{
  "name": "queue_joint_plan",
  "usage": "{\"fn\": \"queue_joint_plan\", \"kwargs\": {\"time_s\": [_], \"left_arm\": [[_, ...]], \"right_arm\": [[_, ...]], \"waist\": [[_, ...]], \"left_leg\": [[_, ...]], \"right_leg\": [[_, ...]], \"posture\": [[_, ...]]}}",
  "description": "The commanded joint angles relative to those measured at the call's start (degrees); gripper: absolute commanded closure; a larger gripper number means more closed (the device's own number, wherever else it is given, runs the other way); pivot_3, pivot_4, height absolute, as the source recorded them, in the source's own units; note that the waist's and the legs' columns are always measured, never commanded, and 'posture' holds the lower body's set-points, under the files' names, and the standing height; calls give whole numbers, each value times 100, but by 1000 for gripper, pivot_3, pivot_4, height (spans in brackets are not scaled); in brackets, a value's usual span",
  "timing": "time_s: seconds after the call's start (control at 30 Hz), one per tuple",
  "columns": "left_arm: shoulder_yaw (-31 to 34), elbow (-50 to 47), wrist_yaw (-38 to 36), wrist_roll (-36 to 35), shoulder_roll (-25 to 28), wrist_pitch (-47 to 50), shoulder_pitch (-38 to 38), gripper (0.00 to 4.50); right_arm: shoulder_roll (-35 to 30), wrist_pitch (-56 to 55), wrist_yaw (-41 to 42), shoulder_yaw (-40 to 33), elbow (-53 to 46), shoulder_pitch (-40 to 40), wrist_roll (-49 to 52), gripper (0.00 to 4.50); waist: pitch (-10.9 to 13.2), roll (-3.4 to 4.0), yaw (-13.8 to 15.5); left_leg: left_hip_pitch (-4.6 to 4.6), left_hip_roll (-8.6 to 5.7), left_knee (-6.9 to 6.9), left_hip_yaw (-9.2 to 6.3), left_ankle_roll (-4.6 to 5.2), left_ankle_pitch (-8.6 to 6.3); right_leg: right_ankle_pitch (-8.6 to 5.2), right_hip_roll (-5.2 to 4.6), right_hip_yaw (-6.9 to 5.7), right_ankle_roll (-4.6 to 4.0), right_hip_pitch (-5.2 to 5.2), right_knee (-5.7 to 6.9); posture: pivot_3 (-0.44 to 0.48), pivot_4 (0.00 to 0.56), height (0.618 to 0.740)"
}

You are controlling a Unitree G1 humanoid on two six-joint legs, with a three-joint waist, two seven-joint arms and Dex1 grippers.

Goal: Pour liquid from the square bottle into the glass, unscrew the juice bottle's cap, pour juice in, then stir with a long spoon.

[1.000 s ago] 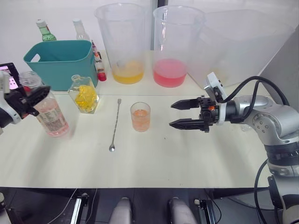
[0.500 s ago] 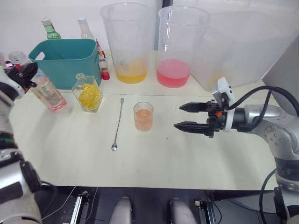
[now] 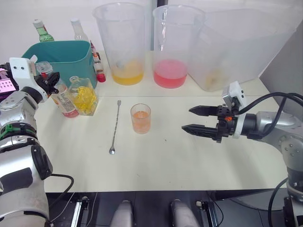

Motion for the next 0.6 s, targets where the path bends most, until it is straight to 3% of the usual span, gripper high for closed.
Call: {"fn": "queue_joint_plan", "kwargs": {"time_s": [0.03, 0.07, 0.33, 0.43, 0.6], "left_arm": [[14, -49, -29, 23, 81, -174, -104, 2977], [12, -48, -40, 24, 83, -185, -96, 2977], [296, -123, -121, -261, 130, -187, -170, 174], [755, -257, -425, -751, 199, -216, -357, 83], [994, -661, -918, -1144, 290, -168, -635, 83]], "right_arm": [[-101, -20, -28, -238, -186, -8, 142, 27], [-110, -25, -29, -233, -181, -10, 139, 27], [-109, -101, 16, -112, -94, -98, 35, 0], [-37, -155, 42, -23, 4, -206, -3, 0], [1, -247, 99, 98, 111, -294, -72, 0]], "waist": [[0, 0, 1], [0, 0, 2], [0, 0, -2], [0, 0, -4], [0, 0, 0]], "left_leg": [[0, 0, 0, 0, 0, 0], [-1, -1, 0, 0, 0, 0], [0, 0, 0, 0, 0, 0], [-2, 0, 1, 0, -1, 0], [-2, -1, 1, -1, -1, 1]], "right_leg": [[0, 0, 0, 0, 0, 0], [0, 0, 0, 0, 0, 0], [0, 0, 0, 0, 0, 0], [0, 0, 0, 0, 0, 0], [0, -1, 0, 0, 0, 0]], "posture": [[0, 150, 740], [0, 150, 740], [0, 150, 740], [0, 150, 740], [0, 150, 740]]}}
